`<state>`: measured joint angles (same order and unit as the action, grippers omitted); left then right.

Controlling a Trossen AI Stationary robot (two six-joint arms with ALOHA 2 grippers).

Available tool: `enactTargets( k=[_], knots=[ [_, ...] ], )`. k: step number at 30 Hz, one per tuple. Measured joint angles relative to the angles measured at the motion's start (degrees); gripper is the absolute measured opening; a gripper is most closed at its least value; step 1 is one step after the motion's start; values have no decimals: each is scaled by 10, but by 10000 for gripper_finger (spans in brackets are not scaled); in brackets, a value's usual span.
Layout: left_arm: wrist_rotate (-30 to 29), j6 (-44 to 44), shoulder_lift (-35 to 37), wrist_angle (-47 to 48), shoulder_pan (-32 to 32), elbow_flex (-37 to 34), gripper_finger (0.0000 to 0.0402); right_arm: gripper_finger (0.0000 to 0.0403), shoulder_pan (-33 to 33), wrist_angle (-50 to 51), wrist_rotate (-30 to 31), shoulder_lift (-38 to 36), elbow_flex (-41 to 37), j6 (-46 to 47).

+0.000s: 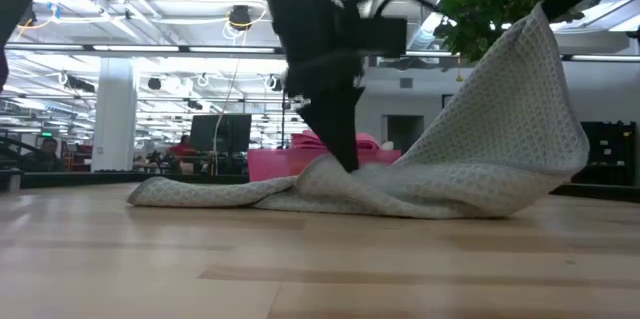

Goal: Fold microfiber towels
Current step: Fold the gray microfiber cloth

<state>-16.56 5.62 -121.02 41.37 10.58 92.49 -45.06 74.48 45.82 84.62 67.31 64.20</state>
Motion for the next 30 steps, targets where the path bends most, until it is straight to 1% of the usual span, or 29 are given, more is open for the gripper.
enactTargets(
  k=[1, 3, 8, 9, 13, 17, 20, 27, 28, 30],
  knots=[
    [6, 8, -1, -1, -6, 0, 220, 15, -1, 0, 0, 0, 0, -1],
    [42, 14, -1, -14, -16, 0, 222, 15, -3, 0, 0, 0, 0, -5],
    [190, 22, -1, -67, -28, 0, 222, 15, -3, -1, 0, 0, 0, -12],
    [199, 24, -1, -67, -29, 0, 222, 15, -3, -1, 0, 0, 0, -12],
    [180, 32, -1, -58, -31, 0, 222, 17, -3, -1, -3, 0, 0, -12],
    [180, 32, -1, -60, -31, 0, 214, 15, -3, -1, -5, 0, 0, -16],
    [189, 32, -1, -58, -31, 0, 178, 14, -3, -2, -5, 0, 0, -17],
    [182, 26, -1, -58, -28, 0, 32, 15, -3, -13, -8, 0, 0, -17],
    [182, 28, -1, -59, -28, 0, 16, 14, -3, -12, -8, 0, 0, -16],
    [182, 40, -1, -60, -28, 0, 7, 14, -3, -11, -8, 0, 0, -16]
  ],
)
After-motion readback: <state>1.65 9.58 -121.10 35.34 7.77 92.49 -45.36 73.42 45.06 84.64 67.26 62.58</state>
